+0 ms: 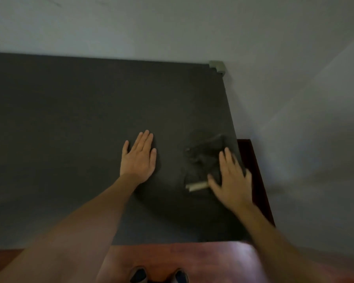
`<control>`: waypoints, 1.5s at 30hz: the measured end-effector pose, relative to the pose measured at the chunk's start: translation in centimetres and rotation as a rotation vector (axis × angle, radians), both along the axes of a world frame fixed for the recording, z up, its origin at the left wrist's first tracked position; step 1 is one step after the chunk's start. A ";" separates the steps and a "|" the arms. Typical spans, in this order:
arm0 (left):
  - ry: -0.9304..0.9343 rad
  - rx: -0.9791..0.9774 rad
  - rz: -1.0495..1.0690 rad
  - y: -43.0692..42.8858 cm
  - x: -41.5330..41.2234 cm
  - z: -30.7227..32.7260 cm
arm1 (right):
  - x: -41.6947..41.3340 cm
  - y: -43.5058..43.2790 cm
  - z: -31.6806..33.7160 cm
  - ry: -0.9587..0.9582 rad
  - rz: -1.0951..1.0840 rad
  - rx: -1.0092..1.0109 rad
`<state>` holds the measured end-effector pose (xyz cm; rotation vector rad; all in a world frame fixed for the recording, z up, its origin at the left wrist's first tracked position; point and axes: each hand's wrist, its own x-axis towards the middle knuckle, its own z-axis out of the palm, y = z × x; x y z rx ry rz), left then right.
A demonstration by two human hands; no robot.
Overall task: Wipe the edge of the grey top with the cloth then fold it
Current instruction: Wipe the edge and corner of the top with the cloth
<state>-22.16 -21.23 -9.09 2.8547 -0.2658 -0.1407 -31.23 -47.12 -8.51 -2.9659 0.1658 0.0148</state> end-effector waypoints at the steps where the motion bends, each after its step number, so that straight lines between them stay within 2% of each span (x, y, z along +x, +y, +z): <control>1: -0.010 -0.008 0.069 1.0 0.1 -0.1 | 3.0 -0.3 0.1 0.013 -0.040 0.019; 3: -0.043 -0.002 0.110 2.6 0.1 -0.4 | 8.2 1.0 0.3 0.007 -0.075 0.047; 5: -0.058 -0.008 0.082 3.3 0.3 -0.5 | 10.1 3.6 0.6 -0.036 -0.007 0.071; 8: -0.075 -0.033 0.092 3.7 0.6 -0.5 | 5.9 6.6 0.4 -0.099 0.324 0.108; 11: -0.075 -0.038 0.085 4.1 0.8 -0.3 | -1.3 4.4 0.2 -0.107 0.762 0.073; 13: -0.063 -0.036 0.080 4.2 1.1 -0.3 | -1.5 0.8 0.4 -0.120 0.849 0.067; 14: -0.061 -0.036 0.078 4.2 1.1 -0.4 | -0.4 -0.6 0.5 -0.130 0.788 0.087; 16: -0.064 -0.029 0.077 4.1 1.2 -0.5 | 3.0 -1.1 1.0 -0.135 0.486 0.149; 18: -0.065 -0.021 0.084 4.1 1.3 -0.5 | 6.3 1.6 1.2 -0.112 0.180 0.146; 19: -0.061 -0.018 0.088 4.0 1.4 -0.5 | 7.3 3.5 1.0 -0.093 0.095 0.130; 21: -0.049 -0.010 0.092 3.9 1.5 -0.4 | 7.0 6.5 0.5 -0.095 0.157 0.109; 24: -0.021 -0.006 0.074 3.7 2.6 0.0 | 3.3 6.0 0.0 -0.101 0.548 0.073; 26: -0.004 -0.002 0.050 3.5 4.2 0.3 | 2.3 3.3 0.1 -0.102 0.680 0.059; 28: 0.002 0.006 0.022 3.3 5.8 0.4 | 4.5 0.8 0.1 -0.085 0.554 0.083; 30: 0.002 0.012 -0.007 3.4 7.5 0.3 | 9.6 0.1 0.4 -0.096 0.260 0.094; 33: -0.012 -0.001 -0.031 3.5 9.5 -0.2 | 17.8 3.2 0.7 -0.101 -0.020 0.090; 35: -0.026 -0.018 -0.038 3.6 10.5 -0.3 | 19.2 6.6 0.6 -0.099 0.067 0.102; 37: -0.025 -0.028 -0.042 3.8 12.1 -0.1 | 16.3 7.9 0.0 -0.100 0.324 0.103; 39: -0.021 -0.019 -0.039 3.9 13.6 0.0 | 11.1 5.9 -0.5 -0.074 0.570 0.076; 40: -0.015 -0.015 -0.038 3.9 14.4 0.0 | 9.4 4.0 -0.3 -0.065 0.626 0.068; 42: -0.006 -0.016 -0.034 3.7 15.8 -0.1 | 10.4 -0.5 0.2 -0.085 0.548 0.071; 45: -0.021 -0.024 -0.041 3.3 17.5 -0.2 | 18.8 -3.0 1.1 -0.097 0.082 0.113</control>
